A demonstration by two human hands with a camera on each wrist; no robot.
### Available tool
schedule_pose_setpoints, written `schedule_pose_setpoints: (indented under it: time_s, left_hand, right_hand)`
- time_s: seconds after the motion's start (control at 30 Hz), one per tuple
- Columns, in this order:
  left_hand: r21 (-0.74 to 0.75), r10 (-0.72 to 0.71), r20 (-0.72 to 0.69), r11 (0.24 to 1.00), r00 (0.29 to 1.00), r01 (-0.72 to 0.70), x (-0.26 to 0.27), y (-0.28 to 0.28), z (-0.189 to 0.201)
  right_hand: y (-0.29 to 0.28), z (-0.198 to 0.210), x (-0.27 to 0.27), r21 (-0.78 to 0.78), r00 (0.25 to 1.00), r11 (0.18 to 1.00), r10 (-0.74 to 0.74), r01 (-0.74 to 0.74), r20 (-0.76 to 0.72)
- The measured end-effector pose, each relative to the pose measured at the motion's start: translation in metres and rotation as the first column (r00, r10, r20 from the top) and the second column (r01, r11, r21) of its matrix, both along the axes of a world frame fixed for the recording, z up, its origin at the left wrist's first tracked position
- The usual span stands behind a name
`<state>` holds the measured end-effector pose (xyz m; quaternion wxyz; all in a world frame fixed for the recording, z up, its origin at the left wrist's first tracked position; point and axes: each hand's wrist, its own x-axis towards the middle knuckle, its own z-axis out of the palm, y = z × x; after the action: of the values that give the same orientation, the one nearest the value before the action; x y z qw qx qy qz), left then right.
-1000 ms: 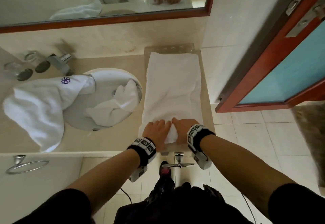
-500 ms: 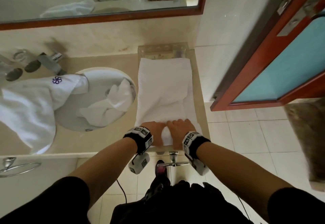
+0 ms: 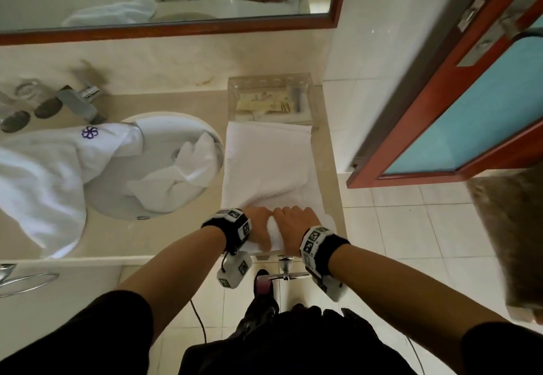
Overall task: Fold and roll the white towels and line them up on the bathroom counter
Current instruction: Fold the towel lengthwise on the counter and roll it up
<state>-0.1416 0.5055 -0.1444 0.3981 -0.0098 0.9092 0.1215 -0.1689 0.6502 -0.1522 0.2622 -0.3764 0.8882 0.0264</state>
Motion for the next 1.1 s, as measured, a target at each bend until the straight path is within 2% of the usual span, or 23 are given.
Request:
schedule_pose_setpoints:
  time_s: [0.13,0.3,0.37,0.43,0.5,0.57,0.63,0.73,0.77,0.8,0.83,0.9,1.0,1.03,1.1]
  left_hand:
    - [-0.017,-0.011,-0.056,1.0,0.998,0.01,0.005,0.007,0.005]
    - [-0.17,-0.13,-0.314,0.982,0.941,0.079,0.028,0.018,0.007]
    - [-0.141,-0.077,-0.296,0.989,0.952,0.036,0.03,0.018,0.007]
    - [-0.109,-0.042,-0.219,0.994,0.975,0.019,0.023,0.011,0.004]
    - [-0.088,-0.022,-0.143,0.996,0.989,0.009,0.012,0.002,0.003]
    - [-0.061,-0.005,-0.061,0.998,0.998,0.001,0.003,-0.006,0.004]
    - [-0.009,-0.016,-0.015,1.0,1.0,0.016,-0.002,-0.008,0.001]
    - [-0.063,-0.056,-0.066,0.997,0.996,0.052,0.004,0.001,0.003]
    - [-0.079,-0.037,-0.122,0.996,0.992,0.027,0.009,0.004,0.0]
    - [-0.12,-0.036,-0.18,0.993,0.983,0.014,0.013,0.007,-0.001]
    - [-0.171,-0.091,-0.271,0.984,0.958,0.045,0.017,0.008,-0.004]
    - [-0.25,-0.187,-0.361,0.963,0.914,0.099,0.022,0.008,-0.006]
    - [-0.223,-0.129,-0.337,0.973,0.933,0.054,0.017,0.004,-0.005]
    - [-0.19,-0.092,-0.308,0.981,0.947,0.033,0.013,0.001,-0.006]
    - [-0.133,-0.016,-0.199,0.991,0.98,-0.011,0.002,-0.008,-0.005]
  right_hand:
    - [-0.004,0.006,-0.015,0.07,0.996,0.998,-0.003,-0.003,0.095]
    - [-0.01,0.008,-0.025,0.138,0.96,0.989,0.009,-0.05,0.281]
    - [-0.008,0.007,-0.023,0.118,0.95,0.992,0.007,-0.046,0.312]
    - [-0.009,0.01,-0.017,0.089,0.962,0.996,-0.007,-0.018,0.272]
    - [-0.009,0.005,-0.007,0.045,0.995,0.999,0.016,-0.02,0.099]
    - [-0.004,0.0,0.007,0.014,0.997,0.999,0.046,-0.045,-0.057]
    - [0.0,0.003,0.014,-0.023,0.994,0.999,0.035,-0.038,-0.102]
    - [-0.005,0.006,0.002,-0.021,0.996,0.998,0.058,-0.06,-0.071]
    - [-0.008,0.008,-0.005,-0.011,0.998,0.999,0.05,-0.051,-0.038]
    - [-0.011,0.012,-0.013,0.009,0.999,1.0,0.027,-0.027,0.017]
    - [-0.015,0.015,-0.019,0.042,0.996,0.999,0.003,-0.007,0.09]
    - [-0.02,0.01,-0.025,0.096,0.974,0.995,-0.009,-0.013,0.226]
    - [-0.021,0.009,-0.027,0.121,0.959,0.993,-0.028,-0.006,0.281]
    - [-0.021,0.011,-0.026,0.099,0.965,0.995,-0.032,0.006,0.261]
    - [-0.017,0.01,-0.02,0.041,0.992,0.999,0.005,-0.01,0.127]
